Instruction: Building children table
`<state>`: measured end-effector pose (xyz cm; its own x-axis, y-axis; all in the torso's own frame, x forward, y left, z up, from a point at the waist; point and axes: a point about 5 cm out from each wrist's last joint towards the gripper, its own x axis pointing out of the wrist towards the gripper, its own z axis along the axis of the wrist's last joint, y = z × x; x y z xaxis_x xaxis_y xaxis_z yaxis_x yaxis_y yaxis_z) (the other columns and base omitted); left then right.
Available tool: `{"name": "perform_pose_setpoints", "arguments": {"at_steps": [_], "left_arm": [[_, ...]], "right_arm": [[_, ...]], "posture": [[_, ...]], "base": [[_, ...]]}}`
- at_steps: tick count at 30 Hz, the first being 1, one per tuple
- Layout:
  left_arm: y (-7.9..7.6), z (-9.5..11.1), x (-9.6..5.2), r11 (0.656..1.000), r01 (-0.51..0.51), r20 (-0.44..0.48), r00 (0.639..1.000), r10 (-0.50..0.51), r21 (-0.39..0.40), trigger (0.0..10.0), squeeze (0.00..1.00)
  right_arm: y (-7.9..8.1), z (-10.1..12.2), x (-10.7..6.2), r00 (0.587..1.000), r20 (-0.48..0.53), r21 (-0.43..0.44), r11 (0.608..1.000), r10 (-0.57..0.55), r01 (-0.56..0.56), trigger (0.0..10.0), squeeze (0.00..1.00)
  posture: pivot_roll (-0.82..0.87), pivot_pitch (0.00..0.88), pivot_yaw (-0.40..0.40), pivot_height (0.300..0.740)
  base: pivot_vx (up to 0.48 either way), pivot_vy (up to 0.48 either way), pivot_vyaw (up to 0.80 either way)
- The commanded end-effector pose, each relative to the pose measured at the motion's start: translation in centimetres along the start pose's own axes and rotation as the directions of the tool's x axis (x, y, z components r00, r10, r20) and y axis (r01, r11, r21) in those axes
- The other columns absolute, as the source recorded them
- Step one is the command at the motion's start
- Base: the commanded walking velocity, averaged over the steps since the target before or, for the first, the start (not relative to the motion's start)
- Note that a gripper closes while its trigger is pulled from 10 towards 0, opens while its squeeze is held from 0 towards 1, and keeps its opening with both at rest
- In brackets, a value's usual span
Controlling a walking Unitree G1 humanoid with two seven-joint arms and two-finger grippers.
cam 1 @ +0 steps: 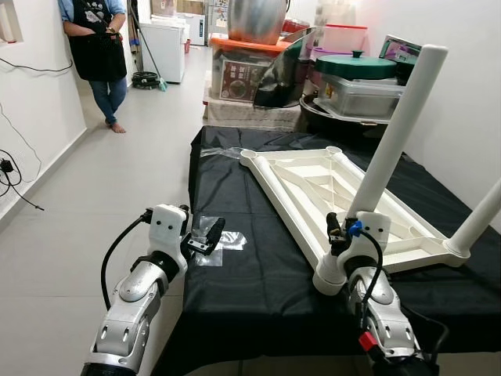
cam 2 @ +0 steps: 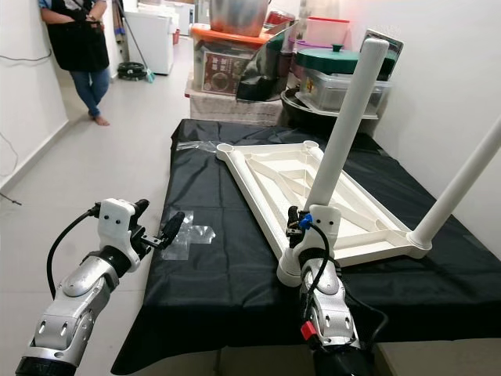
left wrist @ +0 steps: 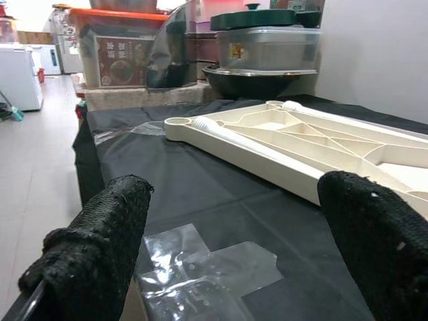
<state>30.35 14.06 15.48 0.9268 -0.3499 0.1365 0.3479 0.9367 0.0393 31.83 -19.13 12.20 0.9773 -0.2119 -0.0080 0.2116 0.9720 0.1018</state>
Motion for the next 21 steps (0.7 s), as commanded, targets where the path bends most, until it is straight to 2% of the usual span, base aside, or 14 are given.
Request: {"name": "perform_pose_setpoints", "arguments": {"at_steps": [1,6,21], "left_arm": [[0.08,0.02,0.21,1.0,-0.001,0.0,1.0,0.001,0.013,10.0,0.0],[0.26,0.0,0.23,1.0,-0.008,0.0,1.0,0.008,0.018,10.0,0.0],[0.18,-0.2,0.32,1.0,-0.008,-0.003,1.0,0.008,0.02,10.0,0.0]], "right_arm": [[-2.87,-2.5,-0.72,0.984,-0.106,-0.01,0.99,-0.144,0.143,10.0,0.0],[-2.76,-1.76,-0.72,0.988,-0.039,-0.079,0.986,-0.152,0.149,10.0,0.0],[-2.42,-2.01,-0.81,0.988,-0.03,-0.093,0.984,-0.153,0.15,10.0,0.0]], "posture": [[0.06,0.0,-0.092,0.74],[0.06,0.0,-0.092,0.74],[0.05,0.0,-0.092,0.74]], "base": [[0.0,0.0,0.0],[0.0,0.0,0.0],[0.0,0.0,0.0]]}}
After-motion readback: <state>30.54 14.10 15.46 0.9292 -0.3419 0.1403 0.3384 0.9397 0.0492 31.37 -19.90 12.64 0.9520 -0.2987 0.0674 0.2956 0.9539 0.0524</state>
